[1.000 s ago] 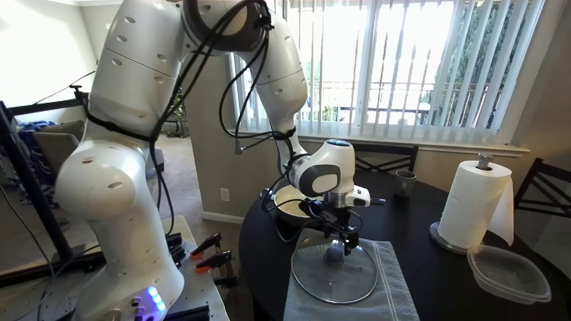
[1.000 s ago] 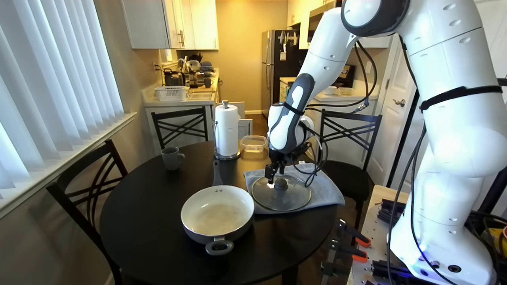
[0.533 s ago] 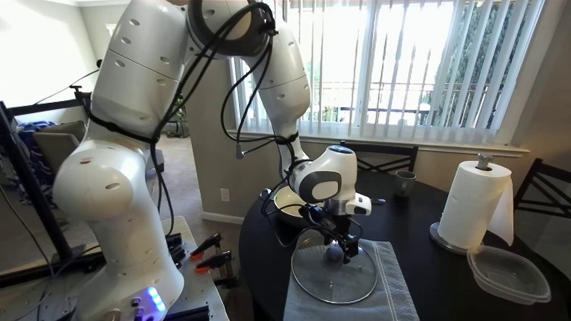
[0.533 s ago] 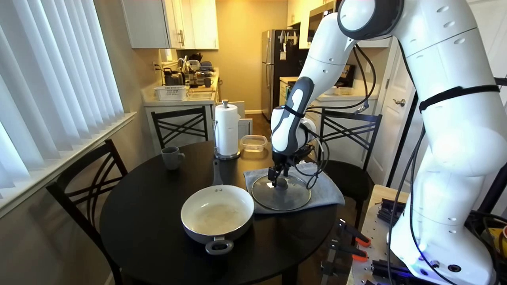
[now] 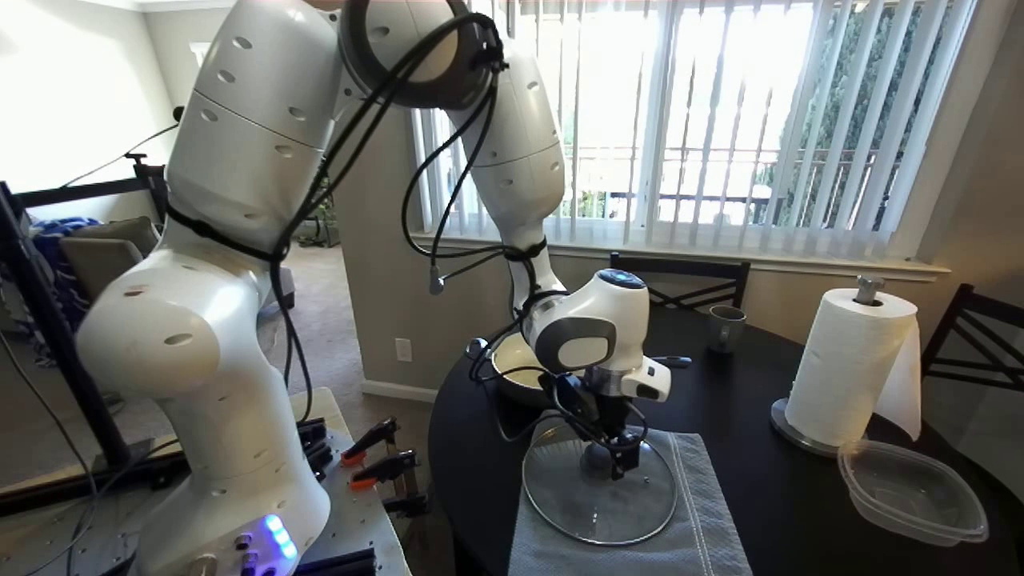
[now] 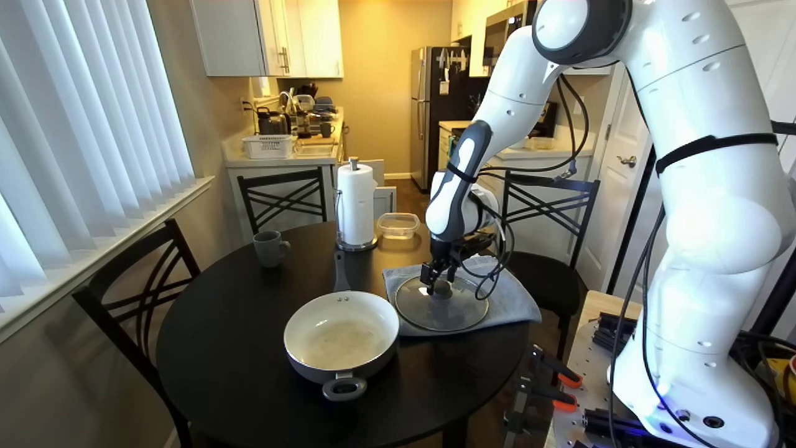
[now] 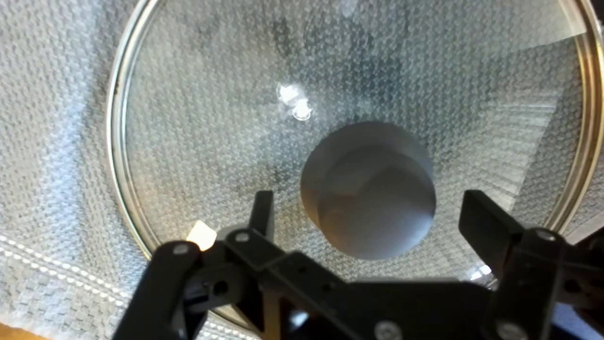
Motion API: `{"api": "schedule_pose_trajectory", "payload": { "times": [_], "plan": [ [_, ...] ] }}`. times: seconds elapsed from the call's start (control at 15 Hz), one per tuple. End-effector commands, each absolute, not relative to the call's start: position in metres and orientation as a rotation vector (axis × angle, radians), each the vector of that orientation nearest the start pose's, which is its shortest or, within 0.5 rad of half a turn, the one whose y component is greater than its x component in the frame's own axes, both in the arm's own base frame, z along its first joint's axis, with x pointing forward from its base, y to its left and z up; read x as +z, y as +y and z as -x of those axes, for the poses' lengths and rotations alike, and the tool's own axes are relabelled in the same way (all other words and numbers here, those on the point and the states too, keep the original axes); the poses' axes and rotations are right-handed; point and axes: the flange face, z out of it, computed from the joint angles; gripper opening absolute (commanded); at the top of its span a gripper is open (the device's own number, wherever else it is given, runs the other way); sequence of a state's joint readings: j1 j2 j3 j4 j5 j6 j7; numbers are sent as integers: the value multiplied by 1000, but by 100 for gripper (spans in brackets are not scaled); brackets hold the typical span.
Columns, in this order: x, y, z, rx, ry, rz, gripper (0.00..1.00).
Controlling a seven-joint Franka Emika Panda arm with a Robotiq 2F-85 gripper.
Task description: Put the lid on top of the pot
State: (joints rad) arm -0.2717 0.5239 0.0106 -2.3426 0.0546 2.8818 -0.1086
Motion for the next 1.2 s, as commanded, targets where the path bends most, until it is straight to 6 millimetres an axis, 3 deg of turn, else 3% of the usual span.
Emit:
{"api": "schedule_pose_trajectory", "payload": {
  "times": [0.0, 0.07, 0.13, 0.53, 0.93, 1.13],
  "plan": [
    [110, -134, -487, -21, 329, 3080, 100],
    [110, -136, -487, -26, 335, 3082, 75],
    [111, -136, -487, -25, 337, 3080, 74],
    [113, -139, -486, -5, 349, 3091, 34],
    [120, -140, -484, -1, 353, 3096, 33],
    [157, -134, -481, -85, 325, 3125, 33]
  ]
}}
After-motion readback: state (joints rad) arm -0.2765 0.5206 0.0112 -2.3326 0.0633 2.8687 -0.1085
